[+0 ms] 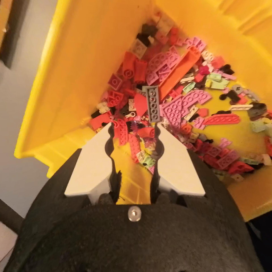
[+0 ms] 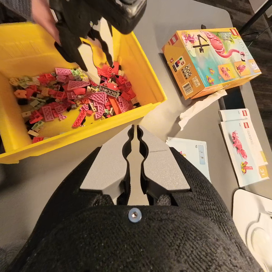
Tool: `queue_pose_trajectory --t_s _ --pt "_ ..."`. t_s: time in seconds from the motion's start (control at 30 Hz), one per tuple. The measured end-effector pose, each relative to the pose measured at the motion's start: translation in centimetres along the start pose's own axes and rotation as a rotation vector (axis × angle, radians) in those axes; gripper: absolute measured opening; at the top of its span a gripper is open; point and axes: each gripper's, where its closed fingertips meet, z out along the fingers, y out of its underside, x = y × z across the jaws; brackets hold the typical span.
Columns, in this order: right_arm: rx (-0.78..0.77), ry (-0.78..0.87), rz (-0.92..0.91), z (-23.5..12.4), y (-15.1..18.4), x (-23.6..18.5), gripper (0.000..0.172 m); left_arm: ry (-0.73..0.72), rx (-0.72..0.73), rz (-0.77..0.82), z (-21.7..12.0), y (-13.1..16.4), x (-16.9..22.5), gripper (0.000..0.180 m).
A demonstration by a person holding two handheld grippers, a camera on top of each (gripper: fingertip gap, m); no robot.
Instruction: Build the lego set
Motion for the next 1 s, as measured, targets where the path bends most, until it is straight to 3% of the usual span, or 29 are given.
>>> queue_pose_trajectory --t_s 0.27,0.53,0.67,0.8,0.9,1.0 --pt "-0.006 -0.006 0.004 0.3 0.1 0.1 0.002 0.136 -0.113 0.025 1.6 1.3 2.2 0.000" --pt "0.003 0.005 0.032 0.0 0.5 0.6 0.002 0.372 -0.124 0.047 0.9 2.4 8.5 0.000" --pt "-0.005 0.008 0.043 0.0 0.8 0.9 0.002 0.390 -0.120 0.105 0.7 3.0 10.6 0.000" --pt "0.004 0.004 0.034 -0.1 0.5 0.7 0.002 0.289 0.026 0.065 -0.9 0.8 8.6 0.000" --pt "0.004 0.001 0.028 0.0 0.4 0.5 0.002 0.086 0.173 -0.011 -2.3 -1.6 3.2 0.016" --pt "0.004 -0.001 0.024 0.1 0.3 0.4 0.002 -0.124 0.179 0.014 -2.5 -2.0 -1.8 0.023"
